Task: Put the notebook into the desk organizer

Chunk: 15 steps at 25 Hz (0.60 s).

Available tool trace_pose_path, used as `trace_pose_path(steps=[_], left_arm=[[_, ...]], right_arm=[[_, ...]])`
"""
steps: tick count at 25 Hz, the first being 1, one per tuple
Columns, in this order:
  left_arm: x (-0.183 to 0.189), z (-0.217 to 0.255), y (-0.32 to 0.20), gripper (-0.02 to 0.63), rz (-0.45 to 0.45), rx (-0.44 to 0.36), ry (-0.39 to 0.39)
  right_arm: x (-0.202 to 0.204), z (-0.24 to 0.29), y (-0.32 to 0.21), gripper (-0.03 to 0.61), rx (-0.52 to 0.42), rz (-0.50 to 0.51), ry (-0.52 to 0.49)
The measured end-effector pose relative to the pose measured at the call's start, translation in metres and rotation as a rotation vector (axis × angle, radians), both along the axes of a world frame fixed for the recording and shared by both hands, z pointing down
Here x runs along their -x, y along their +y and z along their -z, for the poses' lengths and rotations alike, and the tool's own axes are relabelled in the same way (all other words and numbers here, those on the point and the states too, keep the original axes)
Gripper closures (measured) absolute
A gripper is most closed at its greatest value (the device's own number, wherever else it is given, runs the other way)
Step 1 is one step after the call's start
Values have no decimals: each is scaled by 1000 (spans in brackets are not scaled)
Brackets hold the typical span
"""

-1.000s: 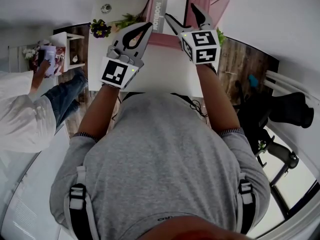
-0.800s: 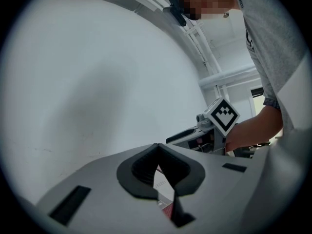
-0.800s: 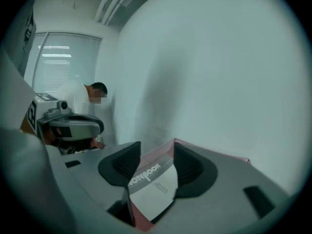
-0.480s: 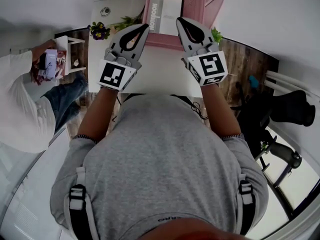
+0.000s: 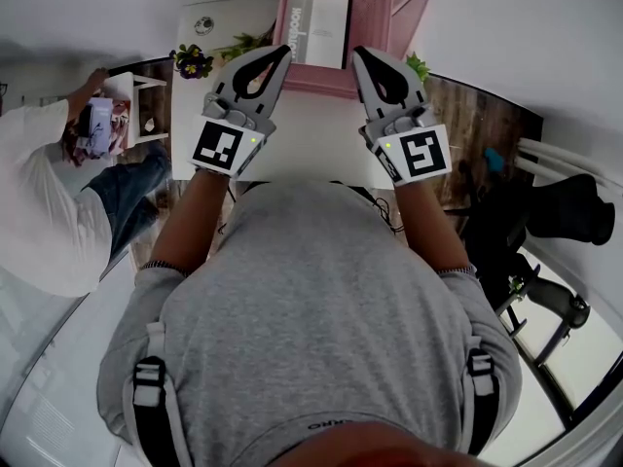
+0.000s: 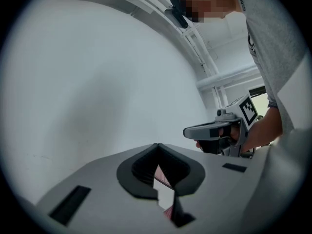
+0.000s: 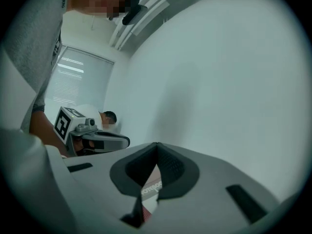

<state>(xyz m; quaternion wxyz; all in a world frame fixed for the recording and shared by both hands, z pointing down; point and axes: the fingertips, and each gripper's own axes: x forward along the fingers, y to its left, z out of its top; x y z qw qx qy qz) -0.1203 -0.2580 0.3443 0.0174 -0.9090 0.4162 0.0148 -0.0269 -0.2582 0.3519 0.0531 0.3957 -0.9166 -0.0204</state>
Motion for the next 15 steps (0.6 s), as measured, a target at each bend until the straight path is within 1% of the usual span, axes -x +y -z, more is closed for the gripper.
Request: trace_pose_path(steps=[5,11,15], left_arm=[[-1,5,0,595,-1,-7,11],[-2,6,0,595,1,-11,13],[-3,6,1,595,3,-7,6]], right_arm=[[3,14,1,572,-29,-13,-52],[0,7,5,572,-23,-2,-16],[0,9,7,572,-34,-1,-21]])
